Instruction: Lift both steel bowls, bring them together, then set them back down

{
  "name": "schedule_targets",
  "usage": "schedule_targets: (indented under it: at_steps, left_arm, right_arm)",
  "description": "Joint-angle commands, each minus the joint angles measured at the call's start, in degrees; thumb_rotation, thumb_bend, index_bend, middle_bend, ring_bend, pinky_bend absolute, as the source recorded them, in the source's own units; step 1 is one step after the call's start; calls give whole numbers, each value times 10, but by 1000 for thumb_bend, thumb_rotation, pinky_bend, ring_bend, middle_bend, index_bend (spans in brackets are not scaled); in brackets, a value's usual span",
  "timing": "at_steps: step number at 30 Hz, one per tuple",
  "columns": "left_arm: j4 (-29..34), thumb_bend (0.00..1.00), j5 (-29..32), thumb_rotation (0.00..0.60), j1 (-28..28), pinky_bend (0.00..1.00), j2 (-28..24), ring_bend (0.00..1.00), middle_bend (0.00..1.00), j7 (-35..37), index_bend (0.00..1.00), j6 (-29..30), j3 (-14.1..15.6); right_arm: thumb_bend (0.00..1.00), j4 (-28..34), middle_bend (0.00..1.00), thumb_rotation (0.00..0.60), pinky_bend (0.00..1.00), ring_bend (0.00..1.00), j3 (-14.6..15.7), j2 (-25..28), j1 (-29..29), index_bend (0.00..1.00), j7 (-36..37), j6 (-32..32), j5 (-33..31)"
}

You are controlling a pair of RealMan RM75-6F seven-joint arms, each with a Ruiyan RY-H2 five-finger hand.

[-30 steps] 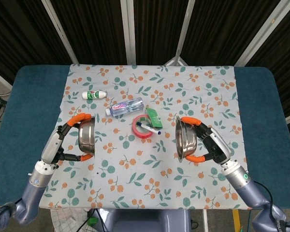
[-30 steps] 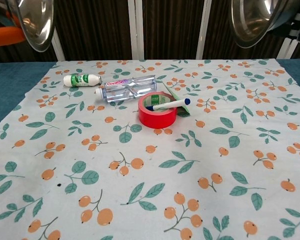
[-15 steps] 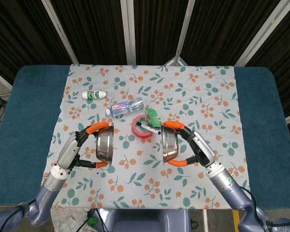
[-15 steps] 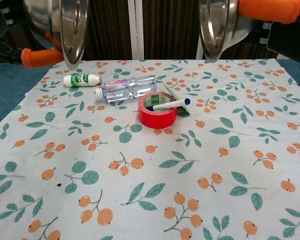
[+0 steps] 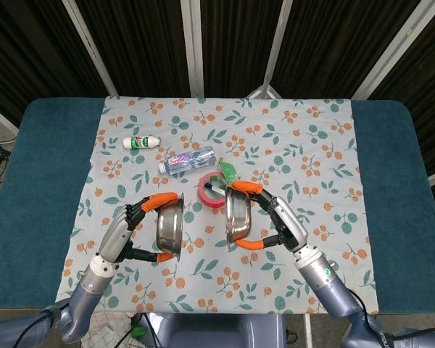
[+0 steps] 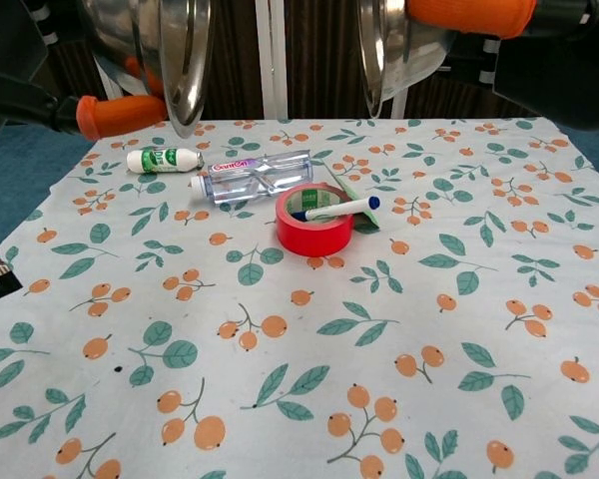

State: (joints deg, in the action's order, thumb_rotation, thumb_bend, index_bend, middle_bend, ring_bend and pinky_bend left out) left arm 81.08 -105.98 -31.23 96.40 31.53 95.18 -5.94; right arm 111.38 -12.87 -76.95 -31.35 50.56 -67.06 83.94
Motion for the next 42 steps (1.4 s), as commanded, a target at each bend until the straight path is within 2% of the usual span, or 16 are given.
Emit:
schedule_targets:
  at_steps: [1,16,21,33,42]
  left_arm:
    - [5,0,-5,600,-3,443,4,260,197,-12,153,2,0]
    - [-7,0,-25,600,-5,442,33,260,197,-60,153,7,15]
    - [-15,0,-27,600,-10,442,43,260,197,-61,153,14,8]
    - [-20,0,-34,600,-10,442,54,260,197,-55,153,38,8]
    - [-32,0,-30,600,-4,442,35,260,197,-51,151,52,8]
  right_arm:
    - [68,9,331,600,204,510,5,-6,-2,550,-13,3,2]
    - [67,69,331,600,204,510,5,-26,-7,554,-93,1,-9]
    - [66,92,331,600,204,510,13,-31,-8,554,-116,5,-9]
    - [66,99,330,600,204,510,35,-37,-10,554,-122,28,-5]
    - [67,80,330,600,204,510,25,-20,-1,554,-93,16,-6]
